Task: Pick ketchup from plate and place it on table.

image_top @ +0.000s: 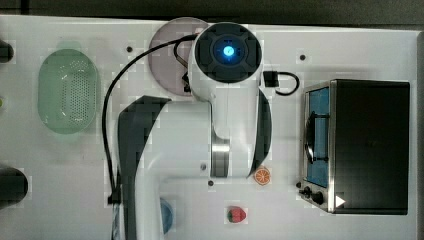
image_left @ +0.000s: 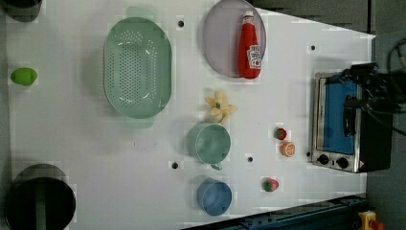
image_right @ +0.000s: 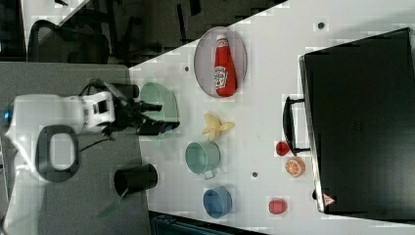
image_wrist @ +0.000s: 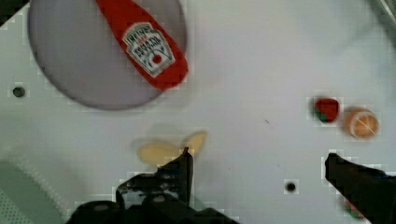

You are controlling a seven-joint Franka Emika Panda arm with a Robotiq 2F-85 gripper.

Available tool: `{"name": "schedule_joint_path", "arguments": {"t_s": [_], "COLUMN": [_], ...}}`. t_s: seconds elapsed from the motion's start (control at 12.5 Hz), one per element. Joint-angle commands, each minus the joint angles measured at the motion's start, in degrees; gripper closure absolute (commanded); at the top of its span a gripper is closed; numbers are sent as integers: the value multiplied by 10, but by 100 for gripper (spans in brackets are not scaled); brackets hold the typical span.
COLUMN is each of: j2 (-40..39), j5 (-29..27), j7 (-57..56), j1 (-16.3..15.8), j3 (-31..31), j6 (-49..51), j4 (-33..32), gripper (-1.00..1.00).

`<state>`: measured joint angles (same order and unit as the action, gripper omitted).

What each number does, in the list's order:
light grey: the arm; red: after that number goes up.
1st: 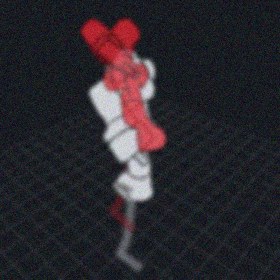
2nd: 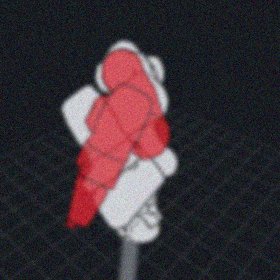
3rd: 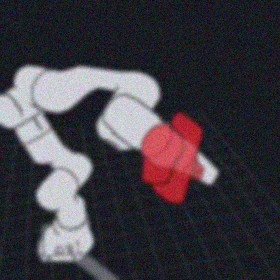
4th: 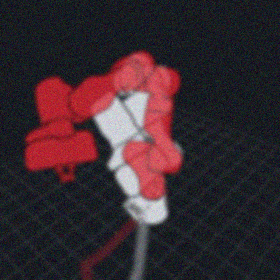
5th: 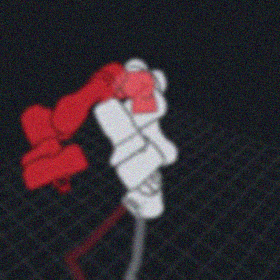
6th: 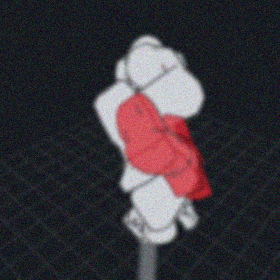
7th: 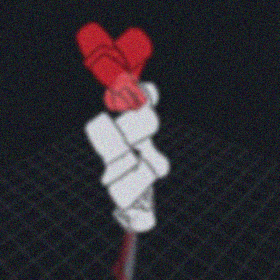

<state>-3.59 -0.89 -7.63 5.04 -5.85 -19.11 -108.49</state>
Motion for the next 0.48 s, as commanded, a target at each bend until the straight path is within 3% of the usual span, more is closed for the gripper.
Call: {"name": "schedule_joint_path", "arguments": {"t_s": [0.08, 0.48], "j2": [-41, -131], "j5": [1, 2], "j7": [-89, -200], "j1": [0, -2], "j3": [-5, -6], "j6": [-37, -81], "j4": [9, 44], "gripper": [-100, -100]}}
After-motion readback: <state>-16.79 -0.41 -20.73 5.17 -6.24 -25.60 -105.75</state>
